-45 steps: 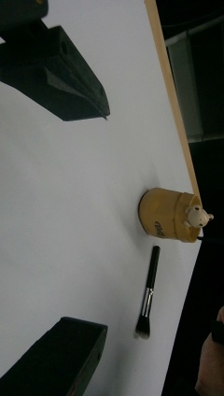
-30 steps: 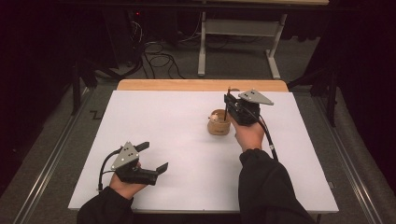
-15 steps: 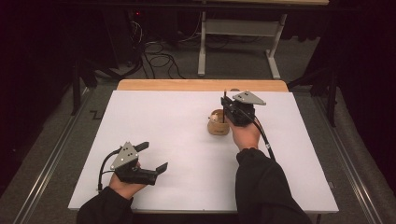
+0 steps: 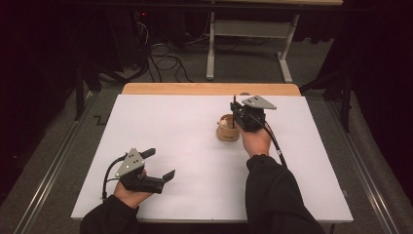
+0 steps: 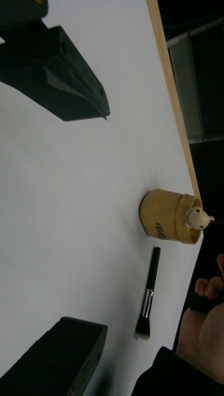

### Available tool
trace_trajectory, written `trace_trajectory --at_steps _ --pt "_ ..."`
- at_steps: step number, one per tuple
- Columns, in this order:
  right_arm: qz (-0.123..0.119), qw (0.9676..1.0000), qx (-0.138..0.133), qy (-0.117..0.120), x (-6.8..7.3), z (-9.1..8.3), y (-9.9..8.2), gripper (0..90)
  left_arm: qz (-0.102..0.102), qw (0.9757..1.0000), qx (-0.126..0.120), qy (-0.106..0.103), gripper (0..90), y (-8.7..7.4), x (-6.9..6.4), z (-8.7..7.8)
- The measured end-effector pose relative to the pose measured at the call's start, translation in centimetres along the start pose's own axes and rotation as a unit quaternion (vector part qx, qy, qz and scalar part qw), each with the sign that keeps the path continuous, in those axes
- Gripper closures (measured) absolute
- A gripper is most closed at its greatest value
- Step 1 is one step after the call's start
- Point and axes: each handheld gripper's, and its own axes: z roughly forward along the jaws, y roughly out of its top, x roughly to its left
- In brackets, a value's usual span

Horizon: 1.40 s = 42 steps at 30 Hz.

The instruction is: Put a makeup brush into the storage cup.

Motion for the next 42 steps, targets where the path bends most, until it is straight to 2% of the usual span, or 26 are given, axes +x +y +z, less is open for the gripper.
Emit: trace_trajectory --at_steps 21,23,26,30,36,42 --pt "-0.008 0.9999 0.007 0.008 0.9 0.9 -0.4 83.5 0.001 1.0 0.002 -0.001 0.4 0.0 -0.1 0.0" --pt "-0.005 0.9999 0.004 0.011 0.9 0.9 -0.3 75.7 0.002 1.0 0.002 -0.001 0.4 0.0 -0.1 0.0" --pt "0.014 0.9996 -0.005 0.023 0.8 0.9 -0.2 61.0 0.001 1.0 0.002 0.0 0.4 0.0 -0.1 0.0" --pt "0.028 0.9993 -0.008 0.024 0.6 0.6 -0.1 48.6 0.001 1.0 0.002 0.0 0.4 0.0 -0.1 0.0" --pt "0.023 0.9993 -0.002 0.029 0.7 0.1 -0.1 36.5 0.002 1.0 0.002 0.0 0.4 0.0 -0.1 0.1" --pt "0.018 0.9991 0.001 0.038 1.2 -0.7 0.0 28.9 0.001 1.0 0.003 -0.001 0.4 0.0 -0.1 0.1"
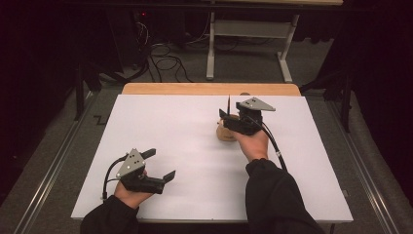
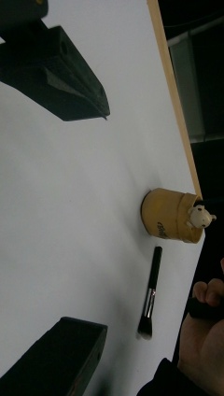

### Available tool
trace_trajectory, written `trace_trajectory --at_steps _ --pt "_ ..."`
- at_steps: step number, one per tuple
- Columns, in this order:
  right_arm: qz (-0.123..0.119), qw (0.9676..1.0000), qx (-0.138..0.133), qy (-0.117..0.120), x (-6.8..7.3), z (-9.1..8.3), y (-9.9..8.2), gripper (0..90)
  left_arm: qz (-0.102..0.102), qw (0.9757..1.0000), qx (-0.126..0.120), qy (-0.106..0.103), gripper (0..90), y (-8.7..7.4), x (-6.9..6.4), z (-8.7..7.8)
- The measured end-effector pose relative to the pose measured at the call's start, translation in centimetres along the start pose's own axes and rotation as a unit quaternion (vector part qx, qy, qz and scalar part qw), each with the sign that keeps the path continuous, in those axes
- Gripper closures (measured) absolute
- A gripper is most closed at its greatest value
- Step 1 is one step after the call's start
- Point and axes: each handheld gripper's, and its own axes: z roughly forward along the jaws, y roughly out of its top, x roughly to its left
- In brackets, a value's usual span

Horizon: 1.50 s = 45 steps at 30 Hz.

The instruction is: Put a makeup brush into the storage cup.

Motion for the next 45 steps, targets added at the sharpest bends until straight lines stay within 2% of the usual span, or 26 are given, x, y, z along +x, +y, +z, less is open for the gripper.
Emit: trace_trajectory --at_steps 3,7,9,18,24,45 --pt "-0.001 1.0 0.006 0.0 0.4 -0.4 -0.1 25.0 -0.006 1.0 0.0 -0.002 0.4 0.0 0.1 0.0" --pt "0.007 0.9999 -0.005 0.009 0.7 -1.2 -0.5 23.9 -0.014 0.9999 -0.002 -0.001 0.4 0.0 0.3 -0.1" --pt "0.015 0.9998 0.0 0.011 0.8 -1.5 -0.7 21.3 -0.016 0.9999 -0.002 0.0 0.4 0.0 0.4 -0.1" --pt "0.02 0.9996 -0.004 0.019 0.7 -3.4 -2.0 15.4 -0.017 0.9999 0.0 0.003 0.4 -0.1 0.4 0.0" --pt "0.016 0.9994 -0.014 0.026 0.8 -4.8 -2.7 14.3 -0.018 0.9998 0.0 0.004 0.4 -0.1 0.5 0.0" --pt "0.006 0.9993 -0.019 0.032 0.2 -8.6 -4.6 3.9 -0.02 0.9998 -0.001 0.009 0.4 -0.1 0.6 -0.1"
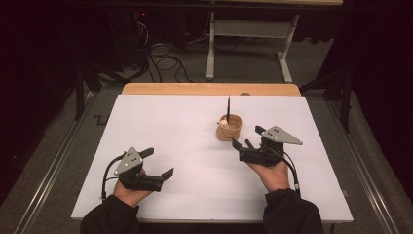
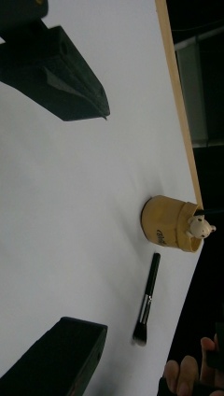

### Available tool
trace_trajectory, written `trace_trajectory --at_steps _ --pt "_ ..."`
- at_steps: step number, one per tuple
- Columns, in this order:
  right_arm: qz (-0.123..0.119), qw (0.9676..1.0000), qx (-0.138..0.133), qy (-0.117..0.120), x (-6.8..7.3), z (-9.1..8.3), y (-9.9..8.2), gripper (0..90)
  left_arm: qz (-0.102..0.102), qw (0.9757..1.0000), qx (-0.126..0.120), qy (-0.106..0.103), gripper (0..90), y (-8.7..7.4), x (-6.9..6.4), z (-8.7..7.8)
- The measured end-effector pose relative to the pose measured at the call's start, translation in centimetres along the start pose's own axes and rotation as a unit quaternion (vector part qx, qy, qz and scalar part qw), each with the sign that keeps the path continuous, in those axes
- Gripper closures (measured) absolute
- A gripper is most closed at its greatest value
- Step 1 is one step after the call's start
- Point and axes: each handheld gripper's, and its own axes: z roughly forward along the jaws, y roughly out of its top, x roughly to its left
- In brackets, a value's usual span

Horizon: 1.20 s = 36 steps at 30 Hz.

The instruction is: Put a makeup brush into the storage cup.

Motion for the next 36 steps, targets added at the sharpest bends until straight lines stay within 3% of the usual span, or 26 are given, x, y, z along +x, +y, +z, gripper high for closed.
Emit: trace_trajectory --at_steps 18,30,36 --pt "-0.008 0.9999 0.002 -0.006 -1.6 -3.6 -2.3 0.3 -0.002 1.0 0.002 0.002 0.4 0.0 0.1 0.0" --pt "-0.013 0.9994 -0.004 -0.031 -2.6 -6.5 -4.3 0.3 -0.006 1.0 0.0 -0.005 0.4 -0.1 0.3 0.3" --pt "-0.018 0.999 -0.004 -0.04 -2.9 -6.8 -4.8 0.3 -0.007 0.9999 0.001 -0.007 0.4 -0.1 0.3 0.1"
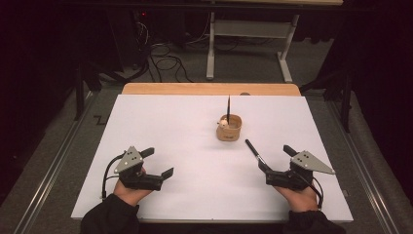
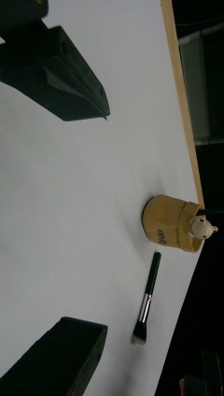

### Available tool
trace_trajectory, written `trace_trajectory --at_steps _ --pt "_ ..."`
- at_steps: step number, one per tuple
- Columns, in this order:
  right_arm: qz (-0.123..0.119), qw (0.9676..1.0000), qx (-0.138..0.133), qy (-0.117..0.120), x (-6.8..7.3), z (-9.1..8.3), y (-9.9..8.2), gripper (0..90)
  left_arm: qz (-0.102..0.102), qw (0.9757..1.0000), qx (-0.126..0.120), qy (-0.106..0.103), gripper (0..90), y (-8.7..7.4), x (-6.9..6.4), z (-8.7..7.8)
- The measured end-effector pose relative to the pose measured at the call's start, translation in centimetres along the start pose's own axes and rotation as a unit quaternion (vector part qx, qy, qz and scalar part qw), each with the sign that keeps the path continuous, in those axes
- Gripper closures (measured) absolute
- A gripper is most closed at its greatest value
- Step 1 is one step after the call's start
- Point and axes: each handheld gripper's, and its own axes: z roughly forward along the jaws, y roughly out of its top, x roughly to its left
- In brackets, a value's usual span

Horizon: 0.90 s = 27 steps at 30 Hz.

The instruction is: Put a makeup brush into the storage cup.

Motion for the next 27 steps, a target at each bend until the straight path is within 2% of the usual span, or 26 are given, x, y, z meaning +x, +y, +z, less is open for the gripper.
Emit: trace_trajectory --at_steps 12,27 --pt "-0.002 0.9999 -0.01 -0.002 0.04 0.12 -0.03 0.3 -0.003 1.0 0.0 0.003 0.4 -0.09 0.0 0.03" --pt "-0.001 0.9999 0.007 -0.01 -0.39 0.39 -0.59 0.3 -0.003 1.0 -0.002 0.0 0.4 -0.02 -0.05 -0.09"
